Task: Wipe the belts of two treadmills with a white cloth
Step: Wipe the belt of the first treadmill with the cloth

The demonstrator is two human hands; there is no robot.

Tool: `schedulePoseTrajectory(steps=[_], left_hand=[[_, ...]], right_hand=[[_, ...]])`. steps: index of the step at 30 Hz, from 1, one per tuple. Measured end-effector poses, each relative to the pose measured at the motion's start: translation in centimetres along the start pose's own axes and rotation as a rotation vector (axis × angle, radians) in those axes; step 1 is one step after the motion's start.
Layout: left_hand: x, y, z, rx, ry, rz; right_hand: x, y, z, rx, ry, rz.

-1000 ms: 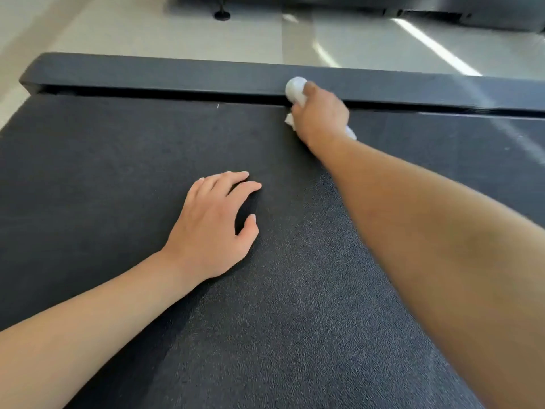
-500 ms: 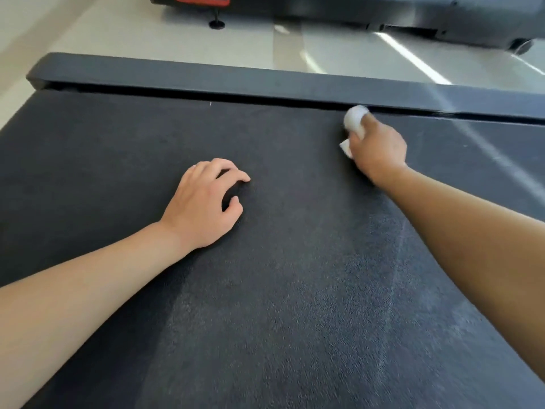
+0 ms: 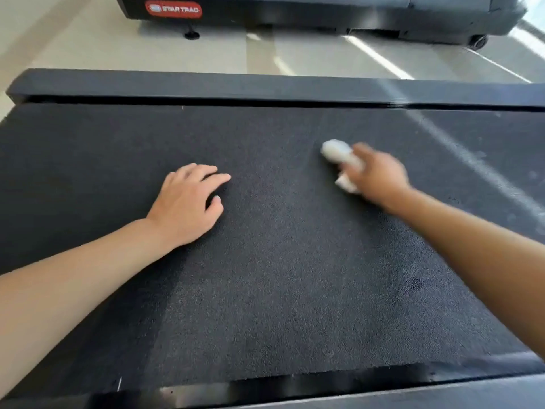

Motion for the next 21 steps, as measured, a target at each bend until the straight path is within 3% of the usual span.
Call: schedulePoseTrajectory(steps=[2,4,8,11,13,15,19,21], left_hand=[[-0.5,-0.4,-0.4,0.059,-0.039,-0.027],[-0.7,-0.5,-0.7,0.064,-0.041,-0.065],[-0.9,-0.3,-0.9,0.025,-0.024,-0.065],[-1.2,-0.3,-0.8,0.013,-0.034,-0.052],[-1.4,-0.2,-0.7,0.008,-0.041,-0.045],[-2.2,0.0,-0.5,0.022,-0.055,-0.040],[-5.6,-0.6,-1.3,0.069,-0.149,-0.030],[-7.3,-1.1,-1.4,0.082,-0.189,-0.040]], right_hand=[[-7.0,1.0,1.8,-0.111,-0.388,-0.072],[-6.3,0.4,0.6,-0.131,-0.384,-0.128],[5.8,-1.5,-8.1,0.006,0.168,0.048],[15.3,-2.0,-17.9,0.263,0.791,0.213],[16.2,-2.4,-19.5,0.380,1.033,0.177],[13.6,-2.3,-15.5,0.319,0.878,0.168],[0.0,-0.1,-3.7,0.057,0.035,0.042],[-4.0,1.1,-2.3,-0.036,-0.178,0.001]])
Point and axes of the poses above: each hand's wrist, its own z-axis towards the middle knuckle, its own y-axis out of the back of the hand, x = y × z, the point moved 4 cm from there along z, towards the middle knuckle, and after that the axes turned 4 degrees about x, right-handed, at the moved point
